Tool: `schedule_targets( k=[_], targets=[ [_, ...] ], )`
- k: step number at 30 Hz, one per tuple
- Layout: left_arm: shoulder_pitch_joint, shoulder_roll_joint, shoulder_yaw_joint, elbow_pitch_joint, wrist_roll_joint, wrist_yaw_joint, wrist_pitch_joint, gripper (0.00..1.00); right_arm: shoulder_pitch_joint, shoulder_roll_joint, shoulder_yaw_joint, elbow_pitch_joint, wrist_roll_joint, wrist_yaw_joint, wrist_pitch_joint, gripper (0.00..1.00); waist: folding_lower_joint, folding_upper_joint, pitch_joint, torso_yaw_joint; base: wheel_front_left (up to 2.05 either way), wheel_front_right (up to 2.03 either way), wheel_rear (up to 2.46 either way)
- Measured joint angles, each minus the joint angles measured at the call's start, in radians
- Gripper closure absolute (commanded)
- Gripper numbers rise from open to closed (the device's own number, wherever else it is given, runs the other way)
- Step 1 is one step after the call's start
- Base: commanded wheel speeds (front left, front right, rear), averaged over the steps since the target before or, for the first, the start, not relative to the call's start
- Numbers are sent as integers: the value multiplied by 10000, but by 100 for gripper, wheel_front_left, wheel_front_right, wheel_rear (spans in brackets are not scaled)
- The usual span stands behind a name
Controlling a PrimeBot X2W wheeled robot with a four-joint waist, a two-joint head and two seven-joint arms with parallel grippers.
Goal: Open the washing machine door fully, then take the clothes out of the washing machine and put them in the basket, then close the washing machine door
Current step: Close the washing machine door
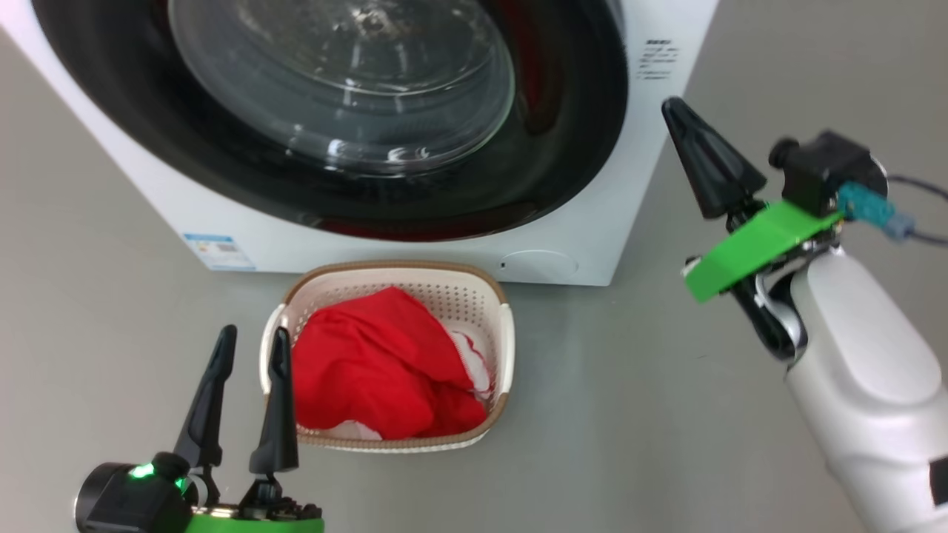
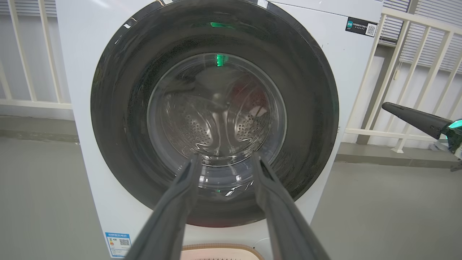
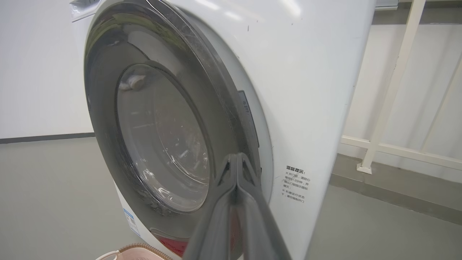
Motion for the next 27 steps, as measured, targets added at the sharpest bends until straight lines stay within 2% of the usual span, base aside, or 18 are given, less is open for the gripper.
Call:
schedule_targets(
  k=[5, 18, 27],
  targets=[
    [130, 65, 38, -61, -2, 58, 46, 29, 1102, 240, -447, -1118, -351, 0, 71, 100, 0, 0, -207, -315, 0, 0, 0],
    [686, 199, 207, -121, -38, 276, 88, 34, 4694, 1191, -2031, -4291, -1181, 0, 1279, 100, 0, 0, -893, -951, 0, 0, 0],
    [1098, 257, 263, -173, -144, 364, 155, 36, 6653, 1841, -2679, -5639, -1551, -2, 1860, 100, 0, 0, -1441, -1254, 0, 0, 0]
  ],
)
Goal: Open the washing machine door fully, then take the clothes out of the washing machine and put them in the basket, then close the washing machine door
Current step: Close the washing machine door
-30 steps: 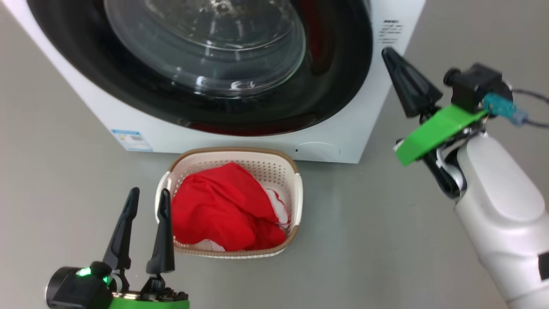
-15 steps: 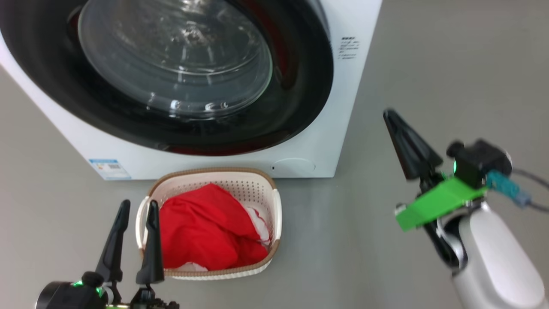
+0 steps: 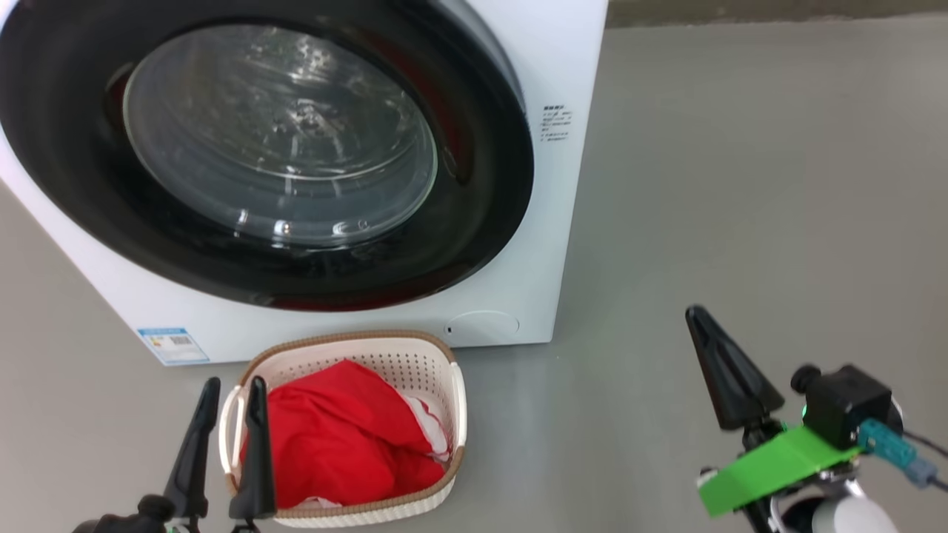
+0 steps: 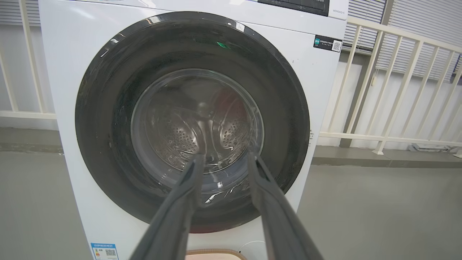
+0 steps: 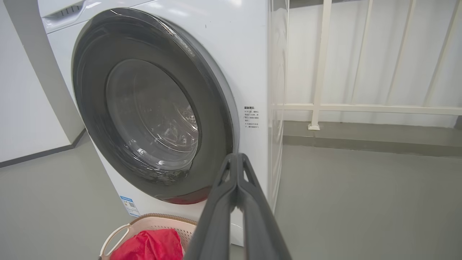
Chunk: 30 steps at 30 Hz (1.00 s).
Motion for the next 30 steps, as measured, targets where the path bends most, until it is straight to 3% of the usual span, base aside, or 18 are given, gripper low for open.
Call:
schedule_targets(
  k=[20, 30],
  targets=[
    [920, 10, 59, -98, -148, 353, 6, 35, 2313, 430, -297, -1120, -84, 0, 357, 100, 0, 0, -766, -288, 0, 0, 0],
    [978, 84, 48, -96, -161, 422, 10, 27, 2527, 449, -320, -1135, 59, 0, 297, 100, 0, 0, -805, -336, 0, 0, 0]
  ],
)
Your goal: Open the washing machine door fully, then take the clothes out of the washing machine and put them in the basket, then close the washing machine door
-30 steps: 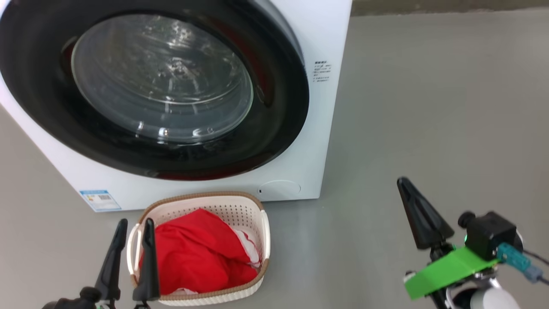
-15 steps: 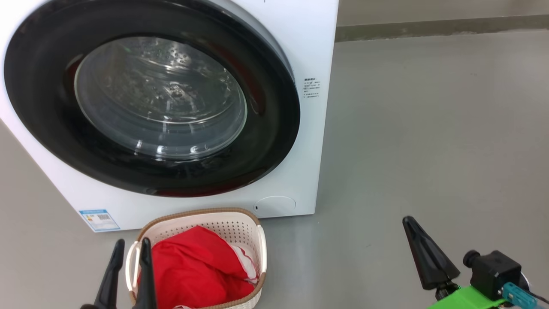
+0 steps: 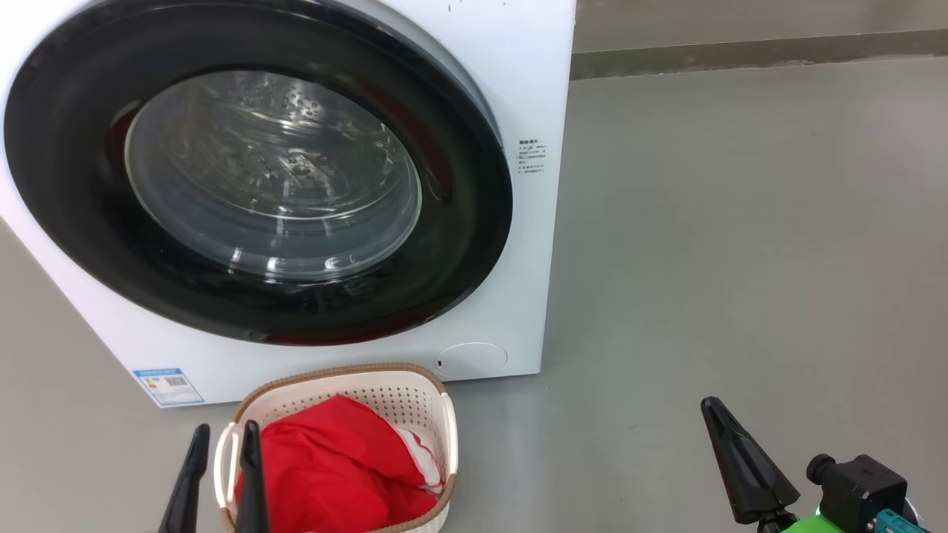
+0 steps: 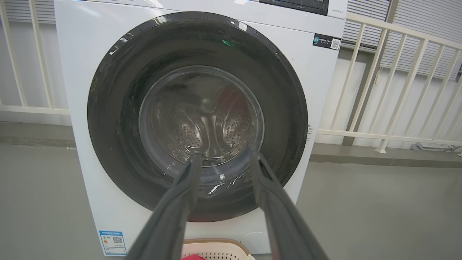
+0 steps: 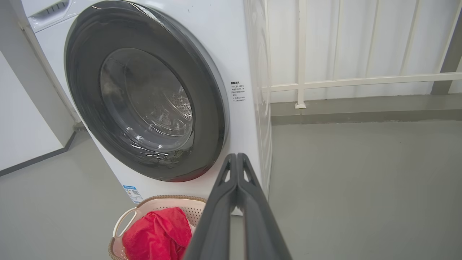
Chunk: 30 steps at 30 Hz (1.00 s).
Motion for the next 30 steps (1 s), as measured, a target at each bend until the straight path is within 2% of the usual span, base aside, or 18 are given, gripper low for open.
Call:
schedule_targets(
  k=[4, 5, 7, 12, 14, 15, 16, 17, 30],
  targets=[
    [0, 0, -27, 2, -15, 0, 12, 24, 1, 0, -10, 10, 92, 0, -31, 99, 0, 0, -15, 31, 0, 0, 0],
    [0, 0, -29, 2, -15, 0, 12, 23, 1, 0, -10, 12, 92, 0, -31, 91, 0, 0, -16, 39, 0, 0, 0],
    [0, 2, -33, 2, -15, 2, 12, 18, 1, 2, -15, 13, 96, 0, -40, 66, 0, 0, -17, 56, 0, 0, 0],
    [0, 6, -44, -2, -94, 2, 13, 0, 0, 2, -21, 35, 102, 0, -75, 55, 0, 0, -28, 85, 0, 0, 0],
    [0, 12, -54, -8, -102, 2, 13, 0, 0, 4, -21, 35, 165, 0, -86, 54, 0, 0, -32, 88, 0, 0, 0],
    [0, 21, -58, -12, -102, 2, 13, 0, 0, 4, -23, 36, 171, 0, -104, 45, 0, 0, -33, 87, 0, 0, 0],
    [0, 31, -65, -13, -102, 2, 15, 0, 0, 4, -25, 38, 171, 0, -117, 20, 0, 0, -34, 87, 0, 0, 0],
    [0, 46, -73, -25, -102, 2, 27, 0, 0, 4, -29, 40, 171, 0, -117, 0, 1, 0, -34, 88, 0, 0, 0],
    [0, 100, -226, -140, -109, 4, 96, 0, -1, 6, -42, 44, 171, 0, -130, 0, 0, 0, 8, 101, 0, 0, 0]
  ],
)
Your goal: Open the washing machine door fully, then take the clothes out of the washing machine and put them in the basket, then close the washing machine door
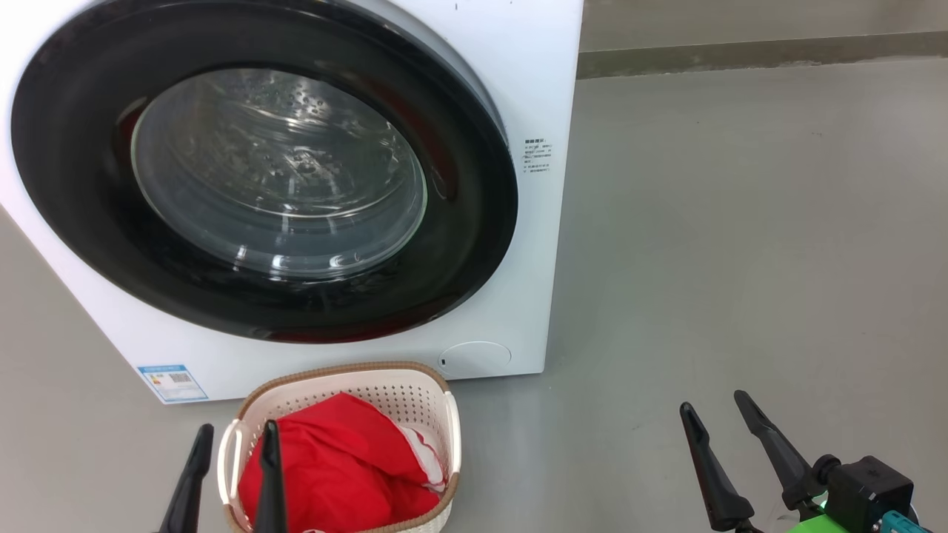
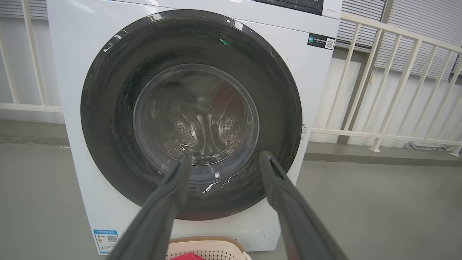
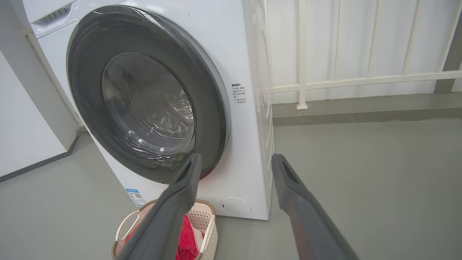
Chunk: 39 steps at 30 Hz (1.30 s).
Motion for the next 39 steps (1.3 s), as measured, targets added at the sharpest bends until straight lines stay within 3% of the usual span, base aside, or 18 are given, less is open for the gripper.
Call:
schedule_targets(
  k=[5, 6, 14, 39],
  targets=[
    [-1, 8, -27, -48, -12, 0, 0, 0, 0, 0, 0, 0, 0, 0, 0, 0, 0, 0, 28, 0, 0, 0, 0],
    [-1, 31, -38, -58, -12, 0, 0, 100, 0, 0, 0, 0, 0, 0, 0, 100, 0, 0, 33, 0, 0, 0, 0],
    [37, -257, -207, 731, -111, -2, 2, 100, 4, 0, 48, 882, 79, 0, 29, 100, 0, 0, 59, 3, 0, 0, 0],
    [-234, -295, 236, 1709, -2738, -541, 512, 100, -132, -115, -12, 1630, 2997, 0, 117, 100, 1, 0, 103, 114, 0, 0, 0]
  ],
)
